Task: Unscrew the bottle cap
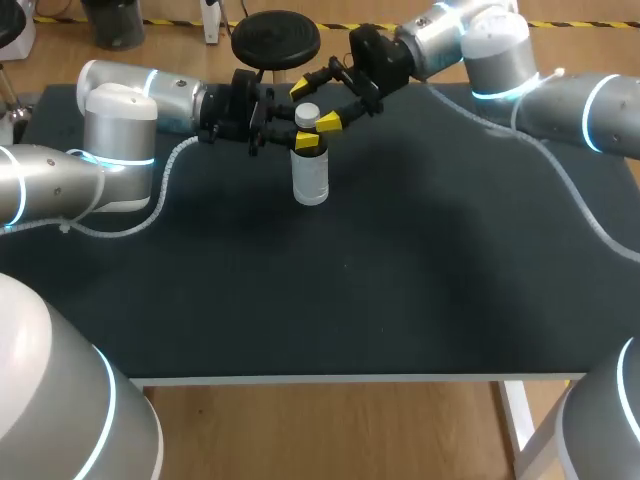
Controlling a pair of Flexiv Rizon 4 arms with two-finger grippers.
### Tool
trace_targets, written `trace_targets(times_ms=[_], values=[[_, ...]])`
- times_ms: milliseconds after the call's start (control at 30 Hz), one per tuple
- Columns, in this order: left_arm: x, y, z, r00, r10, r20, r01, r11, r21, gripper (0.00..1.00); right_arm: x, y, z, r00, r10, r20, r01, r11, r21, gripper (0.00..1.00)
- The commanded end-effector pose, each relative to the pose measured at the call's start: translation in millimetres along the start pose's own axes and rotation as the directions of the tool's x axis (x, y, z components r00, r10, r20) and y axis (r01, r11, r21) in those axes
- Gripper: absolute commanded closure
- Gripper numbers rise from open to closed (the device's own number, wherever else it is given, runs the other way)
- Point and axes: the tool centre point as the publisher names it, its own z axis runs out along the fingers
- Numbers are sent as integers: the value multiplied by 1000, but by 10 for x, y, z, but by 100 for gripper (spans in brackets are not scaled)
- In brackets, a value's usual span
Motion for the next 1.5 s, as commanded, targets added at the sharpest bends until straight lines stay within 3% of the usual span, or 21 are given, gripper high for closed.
trace_targets(times_ms=[33, 433, 1500], values=[[3, -8, -3, 1000, -1, -1, 1, 1000, -2, 100, 69, 3, 21, 901, 3, 434, -1, 1000, -3, 0], [3, -8, -3, 1000, -1, -1, 1, 1000, -2, 100, 38, 18, 92, 852, 28, 523, -7, 999, -42, 0], [3, -8, -3, 1000, -1, -1, 1, 1000, -2, 100, -55, -49, 100, 838, 81, 540, -52, 996, -69, 0]])
